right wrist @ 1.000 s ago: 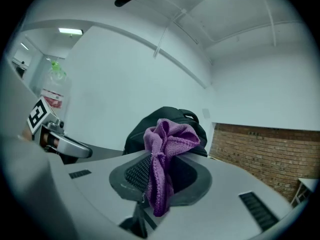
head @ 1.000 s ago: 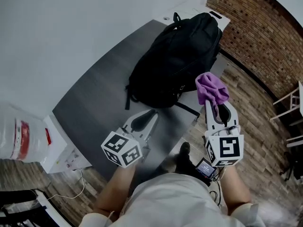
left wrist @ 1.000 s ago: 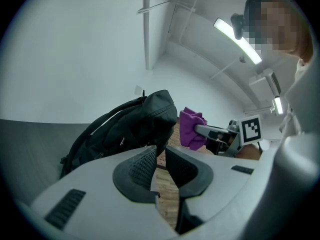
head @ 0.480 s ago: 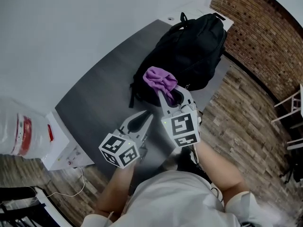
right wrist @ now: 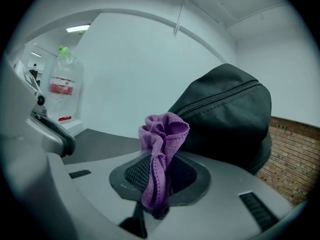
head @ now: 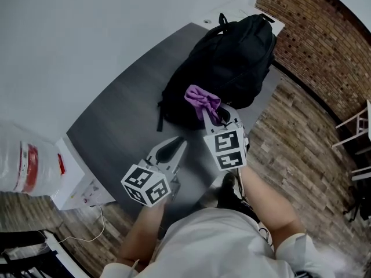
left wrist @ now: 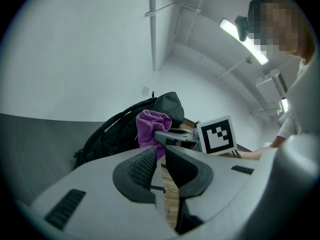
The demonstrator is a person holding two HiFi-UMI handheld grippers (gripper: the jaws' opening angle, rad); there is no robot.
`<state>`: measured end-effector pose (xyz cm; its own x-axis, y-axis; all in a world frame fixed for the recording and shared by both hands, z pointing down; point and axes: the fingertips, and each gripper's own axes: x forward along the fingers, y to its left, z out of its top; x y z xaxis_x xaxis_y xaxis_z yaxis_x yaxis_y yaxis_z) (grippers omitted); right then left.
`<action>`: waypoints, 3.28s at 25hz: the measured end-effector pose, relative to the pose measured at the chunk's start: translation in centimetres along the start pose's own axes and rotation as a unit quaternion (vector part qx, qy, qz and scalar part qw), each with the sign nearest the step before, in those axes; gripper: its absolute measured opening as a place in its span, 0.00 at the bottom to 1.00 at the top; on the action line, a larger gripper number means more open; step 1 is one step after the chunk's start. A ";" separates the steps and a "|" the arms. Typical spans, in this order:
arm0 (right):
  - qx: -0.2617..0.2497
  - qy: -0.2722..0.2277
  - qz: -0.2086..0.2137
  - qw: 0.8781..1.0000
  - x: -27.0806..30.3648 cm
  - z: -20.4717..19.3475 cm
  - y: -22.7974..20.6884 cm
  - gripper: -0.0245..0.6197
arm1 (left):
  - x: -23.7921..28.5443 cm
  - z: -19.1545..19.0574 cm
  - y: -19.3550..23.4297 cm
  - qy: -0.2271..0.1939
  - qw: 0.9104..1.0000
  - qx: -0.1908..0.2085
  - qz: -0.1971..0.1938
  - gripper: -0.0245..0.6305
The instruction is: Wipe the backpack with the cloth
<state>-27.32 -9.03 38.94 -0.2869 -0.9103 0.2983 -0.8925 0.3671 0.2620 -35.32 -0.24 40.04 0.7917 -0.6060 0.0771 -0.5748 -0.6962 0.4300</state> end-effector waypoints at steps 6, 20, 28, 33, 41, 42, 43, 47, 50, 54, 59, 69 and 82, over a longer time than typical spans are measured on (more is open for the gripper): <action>0.018 -0.005 -0.013 1.000 -1.4 -0.5 -1.8 0.16 | 0.8 -0.3 -0.8 0.009 1.000 0.003 -0.010 0.12; 0.064 0.006 -0.074 0.995 -2.5 -2.6 -7.0 0.16 | 2.0 -1.1 -1.9 0.024 0.999 0.007 -0.020 0.12; 0.085 0.025 -0.114 0.990 -3.7 -4.2 -9.1 0.16 | 2.4 -1.4 -2.3 0.030 0.999 0.007 -0.024 0.12; 0.089 0.035 -0.130 0.987 -4.9 -5.5 -10.2 0.16 | 2.5 -1.4 -2.1 0.030 0.999 0.005 -0.025 0.12; 0.105 0.064 -0.172 0.977 -8.5 -9.0 -12.5 0.16 | 2.3 -1.3 -1.4 0.026 0.999 0.001 -0.024 0.12; 0.110 0.072 -0.179 0.975 -9.1 -9.8 -12.9 0.16 | 2.3 -1.2 -1.2 0.025 0.999 0.000 -0.023 0.12; 0.113 0.080 -0.185 0.973 -9.6 -10.6 -13.2 0.16 | 2.2 -1.2 -1.0 0.024 0.999 -0.001 -0.022 0.12; 0.116 0.107 -0.191 0.969 -10.8 -12.9 -13.0 0.16 | 1.9 -1.2 -0.3 0.019 1.000 -0.007 -0.016 0.12; 0.111 0.113 -0.174 0.972 -10.5 -13.4 -11.4 0.16 | 1.7 -1.1 0.1 0.015 1.000 -0.010 -0.011 0.12; 0.099 0.107 -0.130 0.981 -9.4 -12.6 -7.8 0.16 | 1.1 -1.0 0.6 0.012 1.000 -0.012 -0.004 0.12; 0.068 0.073 -0.047 0.994 -7.6 -9.6 -1.6 0.16 | 0.1 -1.2 1.6 0.007 1.000 -0.018 0.010 0.12; 0.034 0.007 0.054 0.998 -0.3 -2.2 6.3 0.16 | -1.9 -0.8 3.3 -0.003 0.999 -0.021 0.037 0.12; 0.023 0.086 0.023 0.996 8.3 -5.5 5.4 0.16 | -3.4 -1.1 4.2 -0.001 0.998 -0.026 0.056 0.12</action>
<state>-32.62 -13.58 47.93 -0.2679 -0.8447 0.4634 -0.8958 0.3955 0.2030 -40.14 -0.68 42.53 0.7231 -0.6793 0.1251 -0.6476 -0.6038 0.4649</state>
